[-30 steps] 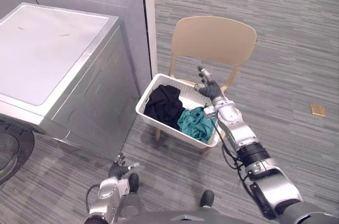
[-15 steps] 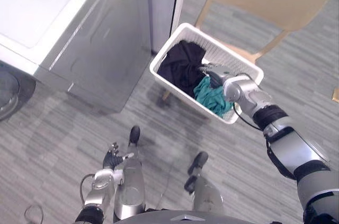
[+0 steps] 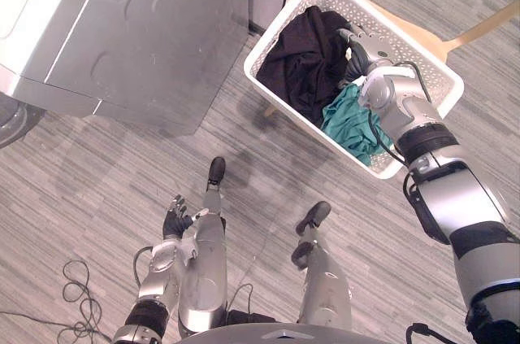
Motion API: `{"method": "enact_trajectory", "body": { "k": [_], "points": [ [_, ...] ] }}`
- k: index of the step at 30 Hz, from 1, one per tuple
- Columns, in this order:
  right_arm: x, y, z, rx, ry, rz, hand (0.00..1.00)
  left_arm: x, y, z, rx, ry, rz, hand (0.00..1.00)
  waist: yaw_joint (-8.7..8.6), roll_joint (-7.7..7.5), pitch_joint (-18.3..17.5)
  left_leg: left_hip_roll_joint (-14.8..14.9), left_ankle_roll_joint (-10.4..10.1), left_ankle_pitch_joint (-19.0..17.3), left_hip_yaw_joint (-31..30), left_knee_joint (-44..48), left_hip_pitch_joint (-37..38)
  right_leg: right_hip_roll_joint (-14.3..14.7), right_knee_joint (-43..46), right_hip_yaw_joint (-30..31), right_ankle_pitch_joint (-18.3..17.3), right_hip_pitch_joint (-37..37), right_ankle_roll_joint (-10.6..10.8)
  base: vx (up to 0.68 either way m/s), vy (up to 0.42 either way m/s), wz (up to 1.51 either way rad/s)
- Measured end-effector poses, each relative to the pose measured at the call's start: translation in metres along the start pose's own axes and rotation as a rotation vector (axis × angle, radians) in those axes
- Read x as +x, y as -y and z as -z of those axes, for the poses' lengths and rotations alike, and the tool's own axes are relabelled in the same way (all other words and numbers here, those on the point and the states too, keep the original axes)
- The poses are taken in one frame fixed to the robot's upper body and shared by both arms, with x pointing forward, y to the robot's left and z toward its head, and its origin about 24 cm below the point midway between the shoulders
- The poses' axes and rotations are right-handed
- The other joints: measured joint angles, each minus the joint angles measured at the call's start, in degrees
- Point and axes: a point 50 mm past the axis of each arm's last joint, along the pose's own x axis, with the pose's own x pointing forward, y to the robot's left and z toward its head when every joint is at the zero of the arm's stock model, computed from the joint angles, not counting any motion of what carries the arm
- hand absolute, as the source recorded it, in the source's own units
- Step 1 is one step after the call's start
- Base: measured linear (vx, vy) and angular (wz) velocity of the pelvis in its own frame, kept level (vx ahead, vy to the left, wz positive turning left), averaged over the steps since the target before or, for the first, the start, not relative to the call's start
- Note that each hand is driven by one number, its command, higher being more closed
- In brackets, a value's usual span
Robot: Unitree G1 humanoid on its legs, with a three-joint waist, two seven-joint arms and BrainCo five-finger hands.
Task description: Pick up the laundry basket with both hands and put the clothes into the washing machine.
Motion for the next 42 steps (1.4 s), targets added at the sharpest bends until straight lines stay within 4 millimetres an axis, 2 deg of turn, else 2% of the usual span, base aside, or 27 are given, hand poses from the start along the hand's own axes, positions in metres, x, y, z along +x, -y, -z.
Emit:
{"method": "enact_trajectory", "body": {
  "k": [4, 8, 11, 16, 19, 24, 25, 27, 35, 37, 39, 42],
  "points": [
    [0.002, -0.002, -0.009, 0.049, 0.003, 0.032, 0.00, 0.001, 0.003, -0.004, -0.007, 0.016, -0.003, 0.00, 0.18, -0.06, 0.2, 0.0, 0.0, 0.0, -0.9, 0.1, -0.9, 0.1, 0.0, -1.0, -0.4, -0.3, 0.0, 0.01, -0.023, 0.07],
    [0.006, 0.009, -0.016, 0.077, 0.012, 0.068, 0.00, 0.003, 0.007, -0.011, -0.014, 0.046, 0.003, 0.00, 0.60, -0.19, 0.8, 0.0, 0.0, -0.1, -1.2, 0.1, -2.0, 0.1, 0.0, -1.3, -0.5, -1.0, 0.0, -0.02, -0.005, 0.02],
    [0.007, 0.009, -0.023, 0.100, 0.027, 0.070, 0.00, 0.004, 0.010, -0.014, -0.018, 0.057, 0.010, 0.00, 1.04, -0.66, 1.2, 0.0, 0.0, -0.1, -1.3, 0.1, -2.7, 0.2, 0.1, -1.4, -0.5, -1.6, 0.0, -0.01, 0.000, 0.00],
    [0.007, 0.009, -0.022, 0.116, 0.019, 0.091, 0.00, 0.004, 0.010, -0.016, -0.023, 0.065, 0.007, 0.00, 1.43, -1.08, 1.5, 0.0, -0.1, 0.2, -2.8, 0.1, -4.8, 0.3, 0.1, -2.9, -0.7, -2.5, 0.1, -0.01, -0.002, 0.10],
    [0.007, 0.006, -0.024, 0.138, 0.011, 0.090, 0.00, 0.004, 0.010, -0.016, -0.033, 0.066, -0.001, 0.00, 1.84, -1.86, 1.9, 0.0, -0.1, 0.2, -2.7, -0.2, -4.9, 0.2, 0.1, -3.1, -0.8, -2.6, 0.2, 0.01, 0.002, 0.04],
    [0.007, -0.001, -0.022, 0.164, -0.011, 0.076, 0.00, 0.003, 0.022, -0.024, -0.077, 0.100, 0.020, 0.00, 1.98, -1.97, 2.0, 0.0, -0.1, 0.2, -3.3, -0.1, -6.4, 0.1, 0.7, -4.1, -1.3, -3.8, 0.3, 0.00, 0.008, 0.05],
    [0.006, -0.004, -0.022, 0.169, -0.013, 0.072, 1.00, 0.002, 0.024, -0.024, -0.084, 0.102, 0.025, 0.00, 1.99, -1.97, 2.0, 0.0, -0.1, 0.2, -3.3, -0.1, -6.8, 0.0, 1.2, -4.1, -1.6, -4.2, 0.2, 0.00, 0.000, 0.00],
    [0.003, -0.015, -0.024, 0.180, -0.017, 0.061, 1.00, 0.002, 0.025, -0.026, -0.090, 0.113, 0.029, 0.00, 1.96, -2.04, 1.9, 0.2, -0.1, 0.2, -3.4, -0.1, -6.9, -0.1, 2.2, -4.2, -2.3, -4.5, 0.2, 0.00, 0.000, 0.00],
    [-0.001, -0.029, -0.025, 0.177, -0.024, 0.048, 1.00, 0.001, 0.030, -0.034, -0.142, 0.147, 0.028, 0.00, 1.73, -2.32, 1.8, 0.5, 0.3, -0.2, -3.3, 0.2, -6.6, -0.5, 4.5, -4.2, -3.9, -4.8, 0.1, 0.00, 0.002, 0.01],
    [-0.002, -0.032, -0.025, 0.180, -0.024, 0.041, 1.00, 0.001, 0.030, -0.034, -0.143, 0.147, 0.026, 0.00, 1.77, -2.74, 1.6, 0.4, 0.3, -0.2, -3.0, 0.3, -6.6, -0.6, 4.7, -4.1, -3.9, -5.0, 0.1, -0.01, 0.001, -0.05],
    [-0.003, -0.039, -0.032, 0.196, -0.015, 0.023, 1.00, 0.000, 0.028, -0.033, -0.143, 0.143, 0.021, 0.00, 1.62, -3.96, 0.8, 0.3, 0.4, -0.3, -2.5, 0.5, -6.6, -0.9, 5.0, -3.7, -3.9, -5.6, 0.1, -0.01, -0.001, -0.09],
    [-0.006, -0.048, -0.032, 0.204, -0.021, 0.001, 1.00, 0.000, 0.029, -0.033, -0.143, 0.143, 0.023, 0.00, 1.60, -4.49, 0.3, 0.3, 0.4, -0.3, -2.4, 0.8, -6.6, -0.9, 5.1, -3.5, -3.9, -5.5, 0.1, -0.01, -0.004, 0.00]
  ]
}}
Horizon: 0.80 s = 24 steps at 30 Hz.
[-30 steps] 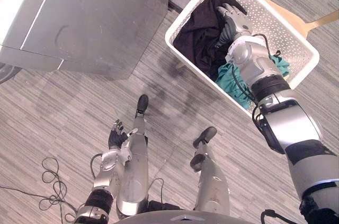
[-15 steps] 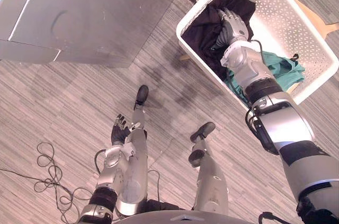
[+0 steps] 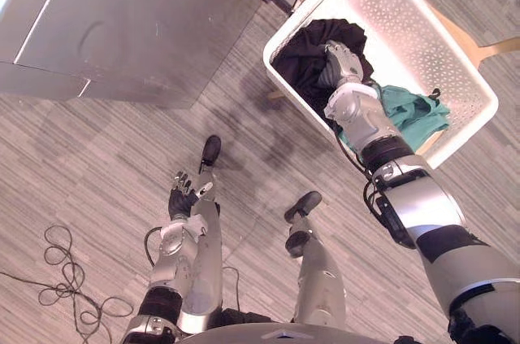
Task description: Pick up the laundry basket with both hands and put the clothes into the washing machine.
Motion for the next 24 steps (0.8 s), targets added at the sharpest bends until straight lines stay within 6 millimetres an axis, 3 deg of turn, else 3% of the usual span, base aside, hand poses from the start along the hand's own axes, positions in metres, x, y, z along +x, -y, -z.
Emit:
{"method": "enact_trajectory", "body": {
  "k": [17, 18, 19, 21, 23, 24],
  "points": [
    [-0.011, -0.030, 0.019, 0.109, -0.119, -0.073, 1.00, -0.002, -0.010, 0.018, 0.032, -0.080, -0.050, 0.00, -0.13, -0.25, -2.6, -0.1, -0.1, 0.1, 0.7, -0.1, 1.7, -0.1, 0.0, 1.0, 0.1, 1.1, 0.0, -0.01, -0.002, 0.00],
    [-0.012, -0.032, 0.022, 0.181, -0.146, -0.066, 1.00, -0.002, -0.011, 0.020, 0.033, -0.086, -0.054, 0.00, -0.10, -0.25, -2.6, -0.1, -0.1, 0.1, 0.8, -0.1, 2.0, -0.1, 0.0, 1.1, 0.1, 1.3, 0.0, -0.01, -0.021, -0.06],
    [-0.014, -0.035, 0.024, 0.377, -0.210, -0.030, 1.00, -0.002, -0.012, 0.022, 0.037, -0.098, -0.060, 0.00, -0.17, -0.22, -2.6, -0.2, 0.0, 0.0, 1.3, -0.1, 2.4, -0.3, 0.1, 1.5, 0.1, 1.2, 0.0, -0.02, -0.020, -0.09],
    [-0.017, -0.039, 0.025, 0.563, -0.269, -0.001, 1.00, -0.002, -0.014, 0.025, 0.040, -0.112, -0.070, 0.00, -0.49, -0.22, -2.6, -0.2, 0.0, 0.0, 1.7, -0.1, 2.7, -0.3, 0.1, 2.3, 0.1, 1.2, 0.1, -0.02, -0.018, -0.11],
    [-0.020, -0.046, 0.025, 0.902, -0.353, 0.064, 1.00, -0.003, -0.018, 0.028, 0.039, -0.124, -0.089, 0.00, -0.76, -0.19, -2.6, -0.2, 0.2, -0.2, 2.6, -0.1, 3.4, -0.6, 0.3, 2.7, 0.1, 1.2, 0.1, -0.02, -0.025, -0.12],
    [-0.021, -0.047, 0.023, 0.979, -0.366, 0.082, 1.00, -0.003, -0.018, 0.029, 0.039, -0.128, -0.096, 0.00, -0.87, -0.19, -2.6, -0.2, 0.3, -0.3, 2.7, -0.1, 3.5, -0.6, 0.3, 2.8, 0.1, 1.2, 0.1, -0.02, -0.024, -0.11]
  ]
}}
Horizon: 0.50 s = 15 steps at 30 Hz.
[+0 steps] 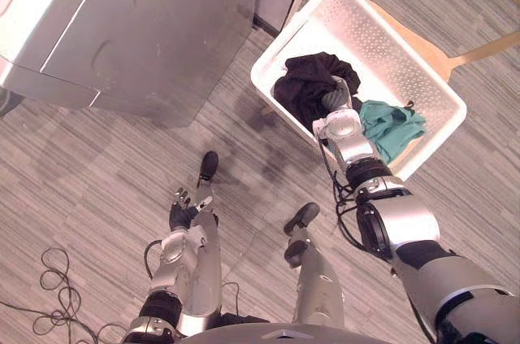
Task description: Pick up the laundry basket with both hands and put the clothes into the washing machine.
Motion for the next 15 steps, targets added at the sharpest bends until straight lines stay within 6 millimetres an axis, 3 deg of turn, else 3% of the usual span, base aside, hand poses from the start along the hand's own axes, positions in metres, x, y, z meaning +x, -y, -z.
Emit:
{"method": "enact_trajectory", "body": {
  "k": [1, 5, 12, 15],
  "points": [
    [-0.003, -0.002, 0.003, 0.179, -0.028, 0.021, 1.00, 0.000, -0.001, 0.002, -0.007, -0.008, -0.013, 0.00, -0.34, 0.00, 0.0, -0.1, 0.1, -0.1, 0.4, 0.0, 0.4, -0.2, 0.2, 0.4, 0.0, 0.0, 0.0, -0.02, -0.025, -0.09],
    [-0.013, -0.014, 0.012, 0.628, -0.092, 0.055, 1.00, 0.000, -0.003, 0.002, -0.047, -0.011, -0.036, 0.00, -1.05, 0.02, 0.0, 0.0, -0.1, -0.3, 1.5, 0.0, 1.4, -0.4, 0.5, 1.4, 0.0, 0.1, 0.0, -0.01, -0.034, -0.10],
    [-0.023, -0.025, 0.020, 1.076, -0.173, 0.115, 1.00, -0.002, 0.003, 0.010, -0.071, -0.041, -0.031, 0.00, -1.88, 0.15, -0.1, 0.0, -0.2, -0.5, 2.3, 0.0, 3.3, -0.5, 0.6, 1.9, 0.0, 1.6, 0.0, 0.00, -0.045, -0.02],
    [-0.027, -0.032, 0.011, 1.213, -0.159, 0.114, 1.00, -0.003, 0.006, 0.014, -0.067, -0.060, -0.024, 0.00, -2.22, 0.29, -0.2, 0.0, 0.1, -1.1, 3.7, 0.0, 4.5, -0.7, 0.8, 2.8, 0.0, 1.9, 0.1, -0.02, -0.055, -0.11]
  ]
}}
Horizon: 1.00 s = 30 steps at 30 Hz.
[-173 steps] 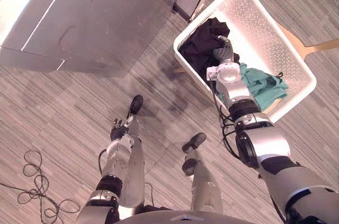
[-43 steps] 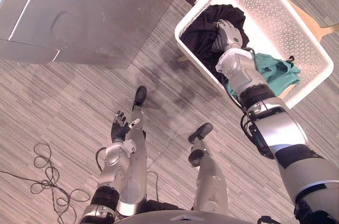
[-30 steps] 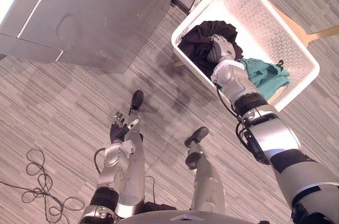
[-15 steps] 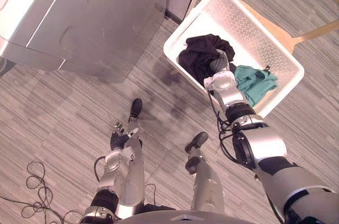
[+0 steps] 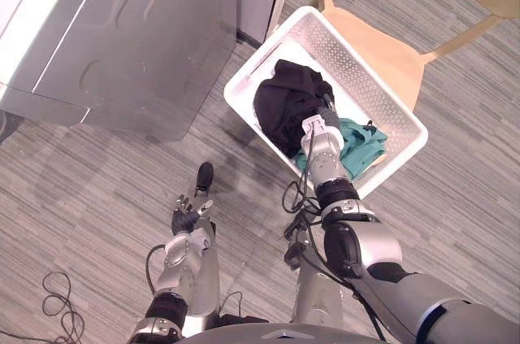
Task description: Pick up the laundry basket with both hands and put the clothes into the washing machine.
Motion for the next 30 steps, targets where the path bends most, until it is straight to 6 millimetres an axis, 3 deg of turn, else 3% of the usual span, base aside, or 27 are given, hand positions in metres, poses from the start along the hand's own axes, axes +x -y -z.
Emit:
{"method": "enact_trajectory", "body": {
  "k": [10, 14, 20, 26, 30],
  "points": [
    [-0.018, -0.017, -0.024, 0.229, 0.139, -0.102, 1.00, -0.004, 0.007, 0.011, 0.053, -0.044, 0.051, 0.00, -2.45, 0.41, -0.3, -0.7, -0.1, -1.0, 2.8, 0.1, 6.6, -1.8, 2.7, 1.3, -2.1, 4.7, 0.8, 0.00, -0.046, 0.00],
    [-0.024, -0.013, -0.033, 0.249, 0.185, -0.118, 1.00, -0.007, 0.005, 0.016, 0.055, -0.059, 0.065, 0.00, -3.44, 2.32, -2.1, -0.8, 0.0, -1.7, 3.6, 0.1, 9.3, -2.1, 3.0, 1.5, -2.8, 7.0, 1.1, 0.00, -0.040, -0.01],
    [-0.025, 0.011, -0.026, 0.241, 0.171, -0.057, 1.00, -0.018, -0.006, 0.033, 0.090, -0.113, 0.070, 0.00, -4.73, 4.01, -6.6, -0.4, -0.2, -2.6, 4.4, 0.0, 13.2, -1.6, 2.1, 1.6, -3.6, 10.9, 1.3, 0.02, -0.046, -0.02],
    [-0.026, 0.026, -0.024, 0.218, 0.170, -0.030, 1.00, -0.023, -0.001, 0.030, 0.106, -0.088, 0.116, 0.00, -5.43, 3.96, -10.6, 0.5, -0.5, -2.8, 5.1, -1.3, 16.3, 0.0, -1.3, 1.8, -2.8, 14.3, 1.4, 0.02, -0.029, -0.07],
    [-0.025, 0.048, -0.021, 0.178, 0.154, 0.031, 1.00, -0.022, -0.005, 0.027, 0.115, -0.081, 0.123, 0.00, -5.68, 4.07, -11.3, 0.7, -0.6, -2.8, 6.0, -2.0, 17.9, 1.0, -5.0, 2.2, -0.9, 16.5, 1.4, 0.01, -0.007, -0.10]
  ]
}}
